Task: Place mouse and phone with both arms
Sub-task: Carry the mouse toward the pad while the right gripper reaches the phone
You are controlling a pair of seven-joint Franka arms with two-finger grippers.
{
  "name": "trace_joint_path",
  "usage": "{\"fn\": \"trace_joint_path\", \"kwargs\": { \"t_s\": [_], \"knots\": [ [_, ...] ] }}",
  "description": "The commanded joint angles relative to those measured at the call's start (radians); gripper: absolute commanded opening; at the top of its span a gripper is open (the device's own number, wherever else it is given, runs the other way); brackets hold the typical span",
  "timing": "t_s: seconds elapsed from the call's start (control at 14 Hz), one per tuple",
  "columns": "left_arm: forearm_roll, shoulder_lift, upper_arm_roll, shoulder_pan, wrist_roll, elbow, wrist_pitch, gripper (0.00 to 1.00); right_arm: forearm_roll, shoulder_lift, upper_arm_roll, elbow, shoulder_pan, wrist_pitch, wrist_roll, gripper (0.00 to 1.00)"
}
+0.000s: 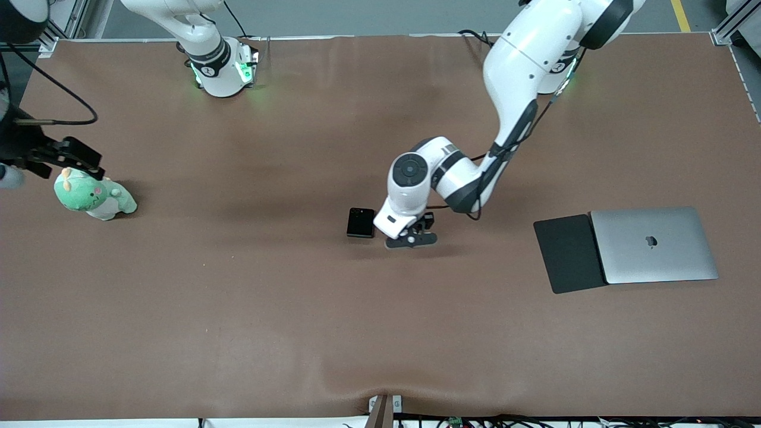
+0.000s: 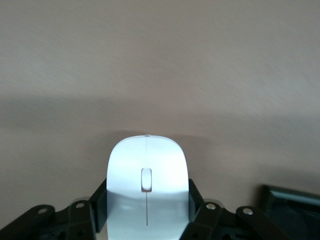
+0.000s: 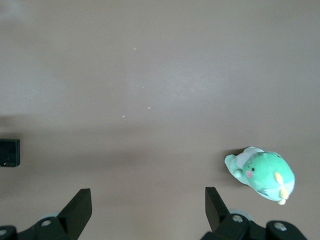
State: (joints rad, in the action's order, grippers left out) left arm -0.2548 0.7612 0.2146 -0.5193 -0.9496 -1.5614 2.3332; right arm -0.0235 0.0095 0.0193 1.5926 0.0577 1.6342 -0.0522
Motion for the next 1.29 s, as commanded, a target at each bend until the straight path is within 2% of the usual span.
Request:
{"fn": "trace_joint_path", "kwargs": {
  "t_s": [0.0,0.21,0.57,0.79,1.0,1.21],
  "knots": [
    [-0.029,-0.111,0.005,0.080,0.038,-0.115,0.002,0.46,-0.001,0.013,0.001,0.003,0.063,0.006,-0.005,1.00],
    [-0.030,-0.143,0.005,0.163,0.116,-0.141,0.002,0.47,0.004,0.059,-0.002,-0.008,0.135,0.031,-0.055,1.00],
    [-0.032,-0.194,0.014,0.341,0.311,-0.213,0.005,0.47,0.024,0.159,0.001,-0.006,0.336,0.120,-0.239,1.00],
    [-0.032,-0.198,0.014,0.407,0.389,-0.227,0.005,0.47,0.030,0.257,-0.001,-0.006,0.428,0.209,-0.354,1.00],
    [-0.034,-0.200,0.015,0.505,0.501,-0.227,0.011,0.49,0.031,0.374,-0.001,-0.006,0.500,0.310,-0.385,1.00],
    [-0.034,-0.186,0.016,0.561,0.545,-0.227,0.014,0.51,0.030,0.495,-0.001,-0.006,0.576,0.438,-0.438,1.00]
  ]
}}
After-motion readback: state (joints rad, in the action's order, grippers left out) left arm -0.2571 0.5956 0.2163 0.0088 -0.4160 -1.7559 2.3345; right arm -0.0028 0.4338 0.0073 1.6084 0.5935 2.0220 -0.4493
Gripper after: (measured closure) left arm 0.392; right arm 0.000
